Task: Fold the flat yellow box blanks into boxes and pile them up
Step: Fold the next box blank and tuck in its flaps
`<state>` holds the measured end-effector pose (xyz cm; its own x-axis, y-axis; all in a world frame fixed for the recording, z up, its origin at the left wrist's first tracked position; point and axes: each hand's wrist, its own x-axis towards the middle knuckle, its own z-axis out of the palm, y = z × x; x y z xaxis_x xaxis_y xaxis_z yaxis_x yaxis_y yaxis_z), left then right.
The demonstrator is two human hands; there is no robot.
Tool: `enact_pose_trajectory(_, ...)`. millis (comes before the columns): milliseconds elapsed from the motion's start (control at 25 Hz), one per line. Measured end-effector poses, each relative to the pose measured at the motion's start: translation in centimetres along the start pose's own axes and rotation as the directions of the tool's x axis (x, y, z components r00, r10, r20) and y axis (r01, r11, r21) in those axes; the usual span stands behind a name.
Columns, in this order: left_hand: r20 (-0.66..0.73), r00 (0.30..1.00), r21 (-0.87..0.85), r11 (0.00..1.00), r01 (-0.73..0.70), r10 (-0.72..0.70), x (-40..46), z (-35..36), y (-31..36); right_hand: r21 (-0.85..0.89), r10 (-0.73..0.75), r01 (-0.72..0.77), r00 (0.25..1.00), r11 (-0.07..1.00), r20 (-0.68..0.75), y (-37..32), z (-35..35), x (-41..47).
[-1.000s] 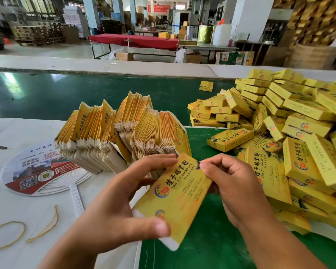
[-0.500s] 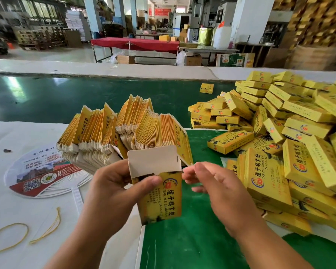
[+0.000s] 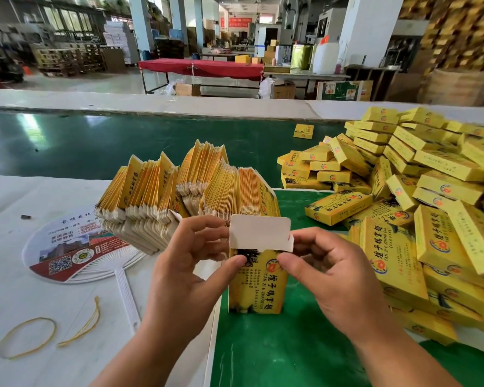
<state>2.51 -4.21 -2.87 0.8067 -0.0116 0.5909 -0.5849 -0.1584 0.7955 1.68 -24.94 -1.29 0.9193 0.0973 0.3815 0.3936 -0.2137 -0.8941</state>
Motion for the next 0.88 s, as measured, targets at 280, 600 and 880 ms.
enact_pose_trajectory(280, 0.129, 0.992, 0.052, 0.999, 0.008, -0.014, 0.16, -0.38, -0.33, -0.048, -0.117, 0.113, 0.989, 0.992, -0.087, 0.26, 0.69, -0.21)
enact_pose_trajectory(600, 0.139, 0.990, 0.080, 0.997, 0.011, -0.022, 0.10, -0.32, -0.24, -0.242, -0.314, 0.311, 0.949, 0.919, 0.029, -0.11, 0.66, 0.08)
enact_pose_trajectory(880, 0.102, 0.994, 0.142, 0.989, -0.046, 0.032, -0.07, 0.13, -0.01, -0.243, -0.313, 0.323, 0.946, 0.915, 0.081, -0.21, 0.71, 0.26)
